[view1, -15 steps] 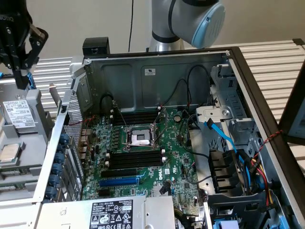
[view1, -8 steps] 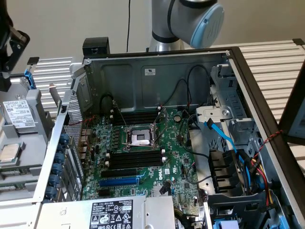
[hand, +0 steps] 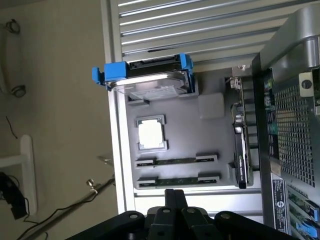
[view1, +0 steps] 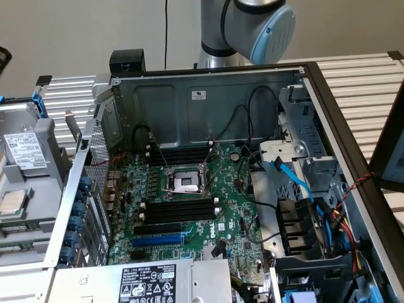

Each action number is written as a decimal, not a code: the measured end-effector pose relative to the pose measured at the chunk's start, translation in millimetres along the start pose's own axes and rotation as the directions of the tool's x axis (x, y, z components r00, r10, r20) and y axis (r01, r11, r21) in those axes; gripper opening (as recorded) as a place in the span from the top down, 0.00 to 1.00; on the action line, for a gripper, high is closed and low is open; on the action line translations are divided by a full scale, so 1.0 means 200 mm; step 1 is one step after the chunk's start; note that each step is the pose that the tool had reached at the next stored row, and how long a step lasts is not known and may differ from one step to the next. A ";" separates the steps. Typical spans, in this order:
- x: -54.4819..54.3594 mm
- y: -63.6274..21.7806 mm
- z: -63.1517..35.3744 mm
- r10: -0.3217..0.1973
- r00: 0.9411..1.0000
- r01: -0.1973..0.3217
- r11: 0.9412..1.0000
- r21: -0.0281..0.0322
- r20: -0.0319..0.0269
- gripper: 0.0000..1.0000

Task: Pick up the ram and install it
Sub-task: 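Reach for the ram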

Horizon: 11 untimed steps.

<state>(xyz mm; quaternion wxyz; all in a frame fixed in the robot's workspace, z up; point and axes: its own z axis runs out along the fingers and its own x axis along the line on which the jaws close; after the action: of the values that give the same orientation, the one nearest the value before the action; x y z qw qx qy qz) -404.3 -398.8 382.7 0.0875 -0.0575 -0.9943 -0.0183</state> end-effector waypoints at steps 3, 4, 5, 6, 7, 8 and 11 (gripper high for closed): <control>0.07 -0.008 0.015 0.000 1.000 0.000 1.000 0.001 -0.005 0.90; 0.09 -0.011 0.021 0.000 1.000 0.000 1.000 0.001 -0.006 0.90; 0.11 -0.013 0.026 0.000 1.000 0.000 1.000 0.001 -0.007 0.90; 0.13 -0.016 0.031 0.000 1.000 0.000 1.000 0.001 -0.007 0.90; 0.15 -0.019 0.037 0.000 1.000 0.000 1.000 0.001 -0.007 0.90; 0.18 -0.022 0.042 0.000 1.000 0.000 1.000 0.001 -0.007 0.90; 0.24 -0.029 0.056 -0.001 1.000 0.001 1.000 0.001 -0.007 0.90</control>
<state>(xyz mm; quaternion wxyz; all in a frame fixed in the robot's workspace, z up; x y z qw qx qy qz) -452.9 -398.8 379.8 0.0910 -0.0567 -0.9941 -0.0180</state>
